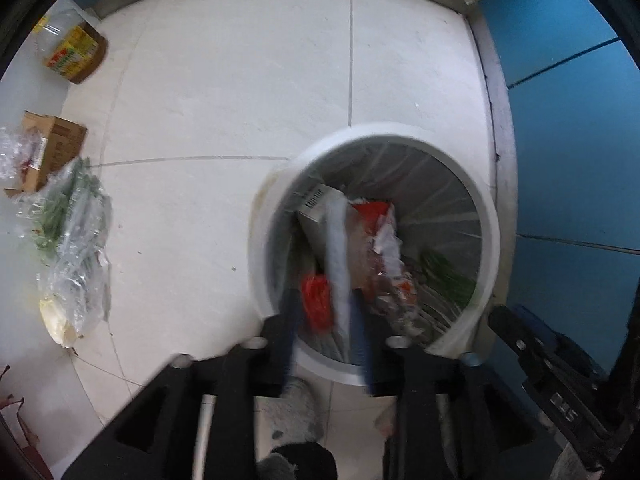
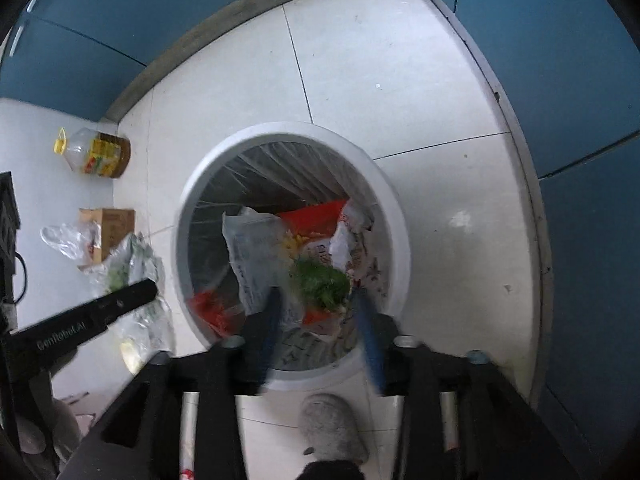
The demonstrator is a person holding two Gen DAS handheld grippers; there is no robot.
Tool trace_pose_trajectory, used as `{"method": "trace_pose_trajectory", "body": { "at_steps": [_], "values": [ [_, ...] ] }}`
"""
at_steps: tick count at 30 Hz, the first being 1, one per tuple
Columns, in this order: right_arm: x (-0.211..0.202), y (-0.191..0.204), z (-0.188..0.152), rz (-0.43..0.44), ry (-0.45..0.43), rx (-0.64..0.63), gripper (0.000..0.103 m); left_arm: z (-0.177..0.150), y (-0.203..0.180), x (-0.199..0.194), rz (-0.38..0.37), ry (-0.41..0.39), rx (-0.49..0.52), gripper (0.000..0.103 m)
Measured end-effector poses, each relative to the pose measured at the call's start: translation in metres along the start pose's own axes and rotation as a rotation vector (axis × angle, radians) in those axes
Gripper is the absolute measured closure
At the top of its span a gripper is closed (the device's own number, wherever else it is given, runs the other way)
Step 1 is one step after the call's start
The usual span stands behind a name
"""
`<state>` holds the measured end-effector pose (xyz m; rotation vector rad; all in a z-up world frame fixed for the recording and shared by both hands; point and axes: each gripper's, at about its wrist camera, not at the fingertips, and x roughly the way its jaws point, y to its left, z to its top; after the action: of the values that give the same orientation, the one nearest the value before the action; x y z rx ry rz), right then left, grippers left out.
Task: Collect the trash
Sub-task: 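Carry the pepper and red wrapper over the bin and open both tools, then raise both tools from the bin back toward the counter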
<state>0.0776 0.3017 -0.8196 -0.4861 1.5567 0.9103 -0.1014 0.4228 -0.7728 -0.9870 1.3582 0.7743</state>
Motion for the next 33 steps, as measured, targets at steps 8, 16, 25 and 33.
{"method": "trace_pose_trajectory", "body": {
  "at_steps": [8, 16, 25, 33],
  "values": [
    [-0.101, 0.03, -0.012, -0.168, -0.086, -0.138, 0.005, -0.011, -0.001, -0.104, 0.131, -0.196, 0.046, 0.0],
    [-0.242, 0.074, -0.048, -0.281, -0.12, -0.19, 0.0, -0.063, -0.016, -0.248, 0.154, -0.276, 0.059, 0.0],
    [-0.416, 0.105, -0.097, -0.269, -0.19, -0.195, 0.0, -0.135, -0.035, -0.384, 0.104, -0.275, 0.043, 0.0],
    [-0.545, 0.13, -0.135, -0.243, -0.281, -0.223, 0.0, -0.175, -0.049, -0.478, 0.092, -0.355, 0.071, 0.0]
  ]
}}
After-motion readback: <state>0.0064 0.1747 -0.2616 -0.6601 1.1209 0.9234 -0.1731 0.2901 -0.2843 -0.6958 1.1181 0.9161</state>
